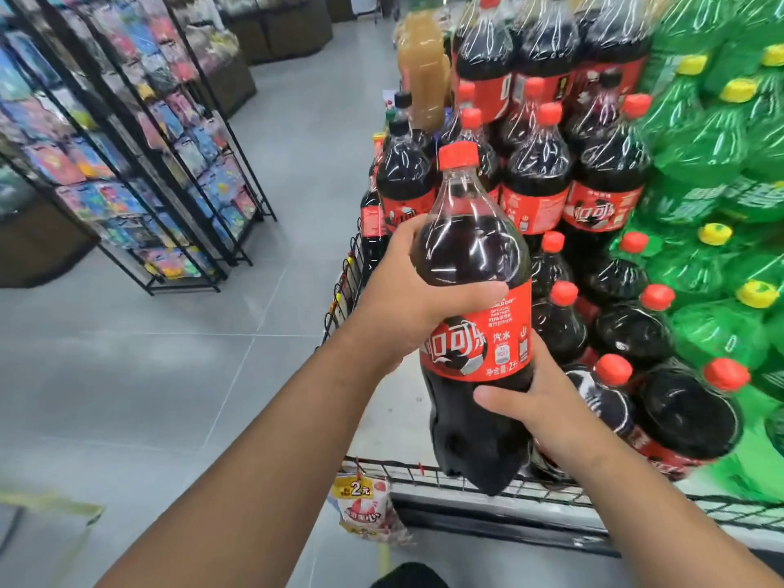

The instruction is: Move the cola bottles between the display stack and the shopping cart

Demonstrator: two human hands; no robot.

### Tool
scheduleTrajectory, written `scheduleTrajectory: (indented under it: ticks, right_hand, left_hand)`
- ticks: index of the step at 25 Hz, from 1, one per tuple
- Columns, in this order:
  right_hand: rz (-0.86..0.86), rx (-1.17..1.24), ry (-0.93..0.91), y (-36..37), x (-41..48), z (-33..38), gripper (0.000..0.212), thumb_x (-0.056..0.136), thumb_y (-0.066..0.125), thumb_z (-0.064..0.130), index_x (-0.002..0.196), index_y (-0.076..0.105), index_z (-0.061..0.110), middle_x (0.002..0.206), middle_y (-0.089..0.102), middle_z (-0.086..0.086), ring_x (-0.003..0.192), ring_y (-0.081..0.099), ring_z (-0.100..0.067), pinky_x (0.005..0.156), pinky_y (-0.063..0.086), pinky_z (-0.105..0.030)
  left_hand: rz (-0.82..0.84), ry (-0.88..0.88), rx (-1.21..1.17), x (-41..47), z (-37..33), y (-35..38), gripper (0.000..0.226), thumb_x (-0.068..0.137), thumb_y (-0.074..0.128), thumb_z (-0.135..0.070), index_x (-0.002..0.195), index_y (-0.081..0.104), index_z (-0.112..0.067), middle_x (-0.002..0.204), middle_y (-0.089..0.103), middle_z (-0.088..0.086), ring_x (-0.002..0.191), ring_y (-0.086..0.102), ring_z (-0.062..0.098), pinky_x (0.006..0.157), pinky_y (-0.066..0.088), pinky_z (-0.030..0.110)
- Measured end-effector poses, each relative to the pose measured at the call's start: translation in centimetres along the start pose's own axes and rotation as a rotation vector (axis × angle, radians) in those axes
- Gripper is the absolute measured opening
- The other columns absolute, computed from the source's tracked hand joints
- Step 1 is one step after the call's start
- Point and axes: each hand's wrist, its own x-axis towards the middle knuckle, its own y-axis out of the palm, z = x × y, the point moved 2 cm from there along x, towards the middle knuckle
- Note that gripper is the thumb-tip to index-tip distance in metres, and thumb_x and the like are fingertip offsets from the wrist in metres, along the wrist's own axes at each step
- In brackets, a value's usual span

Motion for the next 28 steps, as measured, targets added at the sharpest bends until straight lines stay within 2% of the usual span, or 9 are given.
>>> scheduleTrajectory:
  ticks: [5,10,12,14,18,20,23,26,28]
  right_hand:
    - [-0.117,-0.048,-0.011,0.4,3.7,-1.2,0.103,0.047,0.090,0.035,0.137,0.041,0.034,0.124,0.065,0.008,0.113,0.062,-0.004,0.088,0.050,-0.020]
    - [-0.288,-0.053,-0.012,1.1,6.8,-3.2,0.099,0.055,0.093,0.005,0.136,0.040,0.026,0.119,0.065,0.009,0.105,0.064,0.002,0.079,0.051,-0.013]
    - [-0.364,-0.011,-0.016,1.6,8.1,-4.4,0.093,0.060,0.084,-0.016,0.134,0.039,0.018,0.113,0.065,0.003,0.093,0.066,0.005,0.065,0.053,-0.014]
    - [-0.446,0.030,-0.001,1.8,9.7,-5.9,0.095,0.058,0.080,-0.024,0.135,0.040,0.016,0.114,0.066,-0.007,0.096,0.069,-0.010,0.059,0.057,-0.025]
    - [-0.643,0.185,0.165,1.6,12.8,-9.7,0.113,0.041,0.096,0.003,0.138,0.039,0.021,0.121,0.066,-0.010,0.107,0.068,-0.032,0.082,0.058,-0.053]
    - [-0.722,0.214,0.285,1.5,14.1,-10.7,0.110,0.041,0.096,0.015,0.134,0.038,0.027,0.118,0.068,-0.001,0.104,0.069,-0.029,0.076,0.059,-0.044]
    - [-0.761,0.315,0.387,1.2,15.7,-11.4,0.087,0.054,0.087,0.004,0.121,0.042,0.037,0.116,0.068,0.000,0.105,0.068,-0.029,0.062,0.047,-0.022]
    - [-0.814,0.309,0.421,1.2,17.2,-13.0,0.099,0.037,0.081,0.013,0.128,0.047,0.035,0.125,0.064,-0.008,0.110,0.065,-0.031,0.076,0.052,-0.035]
    - [-0.801,0.254,0.474,0.9,17.9,-13.5,0.099,0.047,0.080,0.015,0.138,0.043,0.028,0.128,0.060,-0.009,0.105,0.065,-0.027,0.081,0.057,-0.041]
  left_hand:
    - [-0.015,0.093,0.097,3.5,1.2,-0.7,0.096,0.054,0.096,-0.021,0.134,0.046,-0.034,0.122,0.069,-0.011,0.110,0.070,0.011,0.095,0.059,0.039]
    - [0.037,0.149,0.162,7.7,3.8,-1.1,0.107,0.047,0.097,-0.031,0.140,0.043,-0.034,0.126,0.067,-0.013,0.116,0.066,0.007,0.103,0.054,0.043]
    - [0.072,0.163,0.171,9.4,5.0,-1.0,0.107,0.047,0.096,-0.033,0.139,0.042,-0.033,0.127,0.065,-0.016,0.120,0.063,0.005,0.106,0.051,0.041]
    - [0.108,0.170,0.167,11.1,6.4,-0.7,0.108,0.048,0.097,-0.031,0.140,0.040,-0.033,0.131,0.062,-0.016,0.123,0.061,0.003,0.110,0.049,0.038]
    - [0.136,0.159,0.183,13.7,9.0,0.0,0.112,0.045,0.094,-0.043,0.140,0.035,-0.039,0.137,0.058,-0.011,0.126,0.058,0.002,0.111,0.047,0.038]
    - [0.140,0.139,0.205,15.2,11.0,0.5,0.112,0.045,0.094,-0.047,0.140,0.034,-0.040,0.139,0.056,-0.010,0.130,0.056,0.004,0.113,0.046,0.040]
    - [0.161,0.151,0.267,16.6,13.1,1.2,0.115,0.047,0.095,-0.048,0.144,0.036,-0.033,0.142,0.054,-0.006,0.133,0.053,0.012,0.112,0.045,0.043]
    - [0.185,0.154,0.320,17.8,14.6,1.6,0.113,0.046,0.095,-0.047,0.141,0.035,-0.038,0.139,0.055,-0.007,0.131,0.054,0.012,0.110,0.046,0.042]
    - [0.193,0.144,0.340,18.4,15.8,1.8,0.112,0.046,0.095,-0.047,0.140,0.035,-0.038,0.138,0.055,-0.007,0.129,0.055,0.013,0.109,0.047,0.042]
